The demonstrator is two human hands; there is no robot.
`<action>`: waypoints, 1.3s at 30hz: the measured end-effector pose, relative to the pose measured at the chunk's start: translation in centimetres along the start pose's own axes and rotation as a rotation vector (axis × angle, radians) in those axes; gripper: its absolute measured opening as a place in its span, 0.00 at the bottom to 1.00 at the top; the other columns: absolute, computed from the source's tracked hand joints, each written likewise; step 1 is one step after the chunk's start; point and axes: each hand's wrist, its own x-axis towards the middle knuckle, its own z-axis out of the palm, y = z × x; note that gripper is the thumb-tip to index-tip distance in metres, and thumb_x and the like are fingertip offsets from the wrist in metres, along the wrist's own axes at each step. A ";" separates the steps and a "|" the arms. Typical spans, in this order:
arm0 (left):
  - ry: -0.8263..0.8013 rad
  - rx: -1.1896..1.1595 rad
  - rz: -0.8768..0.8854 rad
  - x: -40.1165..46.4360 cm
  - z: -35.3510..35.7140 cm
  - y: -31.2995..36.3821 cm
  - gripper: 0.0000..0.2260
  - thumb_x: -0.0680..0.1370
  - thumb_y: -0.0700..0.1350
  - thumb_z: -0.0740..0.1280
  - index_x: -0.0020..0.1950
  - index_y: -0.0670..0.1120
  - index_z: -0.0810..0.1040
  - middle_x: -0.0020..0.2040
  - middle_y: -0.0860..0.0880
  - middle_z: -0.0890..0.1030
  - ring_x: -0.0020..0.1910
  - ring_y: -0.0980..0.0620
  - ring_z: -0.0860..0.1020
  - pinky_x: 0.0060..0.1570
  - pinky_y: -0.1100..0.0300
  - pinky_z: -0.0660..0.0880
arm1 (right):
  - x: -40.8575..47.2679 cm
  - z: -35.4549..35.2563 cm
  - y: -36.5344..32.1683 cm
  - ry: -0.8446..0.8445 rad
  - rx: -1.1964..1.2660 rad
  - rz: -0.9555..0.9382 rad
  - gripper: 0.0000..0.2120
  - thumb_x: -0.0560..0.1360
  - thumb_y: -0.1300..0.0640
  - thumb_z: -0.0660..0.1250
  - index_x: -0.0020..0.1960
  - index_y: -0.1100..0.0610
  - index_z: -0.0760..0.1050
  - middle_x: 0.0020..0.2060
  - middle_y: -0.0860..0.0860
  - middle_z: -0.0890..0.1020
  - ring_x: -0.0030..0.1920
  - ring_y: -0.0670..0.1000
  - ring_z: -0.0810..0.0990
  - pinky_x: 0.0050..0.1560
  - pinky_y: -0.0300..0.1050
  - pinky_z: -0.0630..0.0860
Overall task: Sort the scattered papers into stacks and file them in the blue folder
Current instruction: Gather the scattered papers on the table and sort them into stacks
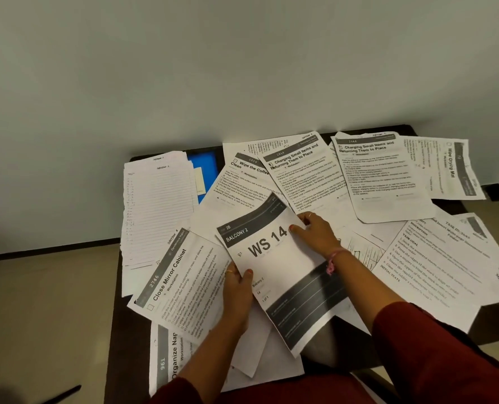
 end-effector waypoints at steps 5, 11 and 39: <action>0.025 -0.004 0.034 0.2 -0.7 0.4 0.10 0.82 0.42 0.60 0.62 0.52 0.70 0.51 0.46 0.82 0.44 0.48 0.84 0.41 0.51 0.82 | 0.4 0.6 -0.4 0.038 -0.043 -0.064 0.21 0.75 0.53 0.68 0.65 0.57 0.71 0.60 0.54 0.77 0.60 0.55 0.75 0.63 0.50 0.73; 0.068 -0.037 0.105 0.8 -3.2 1.2 0.11 0.82 0.42 0.61 0.63 0.51 0.71 0.52 0.49 0.82 0.42 0.50 0.84 0.38 0.53 0.82 | -0.6 0.9 -1.5 0.026 0.150 -0.091 0.24 0.76 0.52 0.68 0.70 0.56 0.67 0.67 0.51 0.74 0.65 0.51 0.72 0.66 0.48 0.69; 0.065 -0.198 0.090 -1.1 -3.8 1.2 0.15 0.82 0.37 0.59 0.66 0.50 0.70 0.57 0.55 0.80 0.47 0.55 0.82 0.40 0.60 0.80 | -5.5 1.0 2.1 0.009 0.498 0.011 0.16 0.76 0.52 0.68 0.62 0.56 0.76 0.53 0.50 0.83 0.50 0.48 0.83 0.48 0.41 0.80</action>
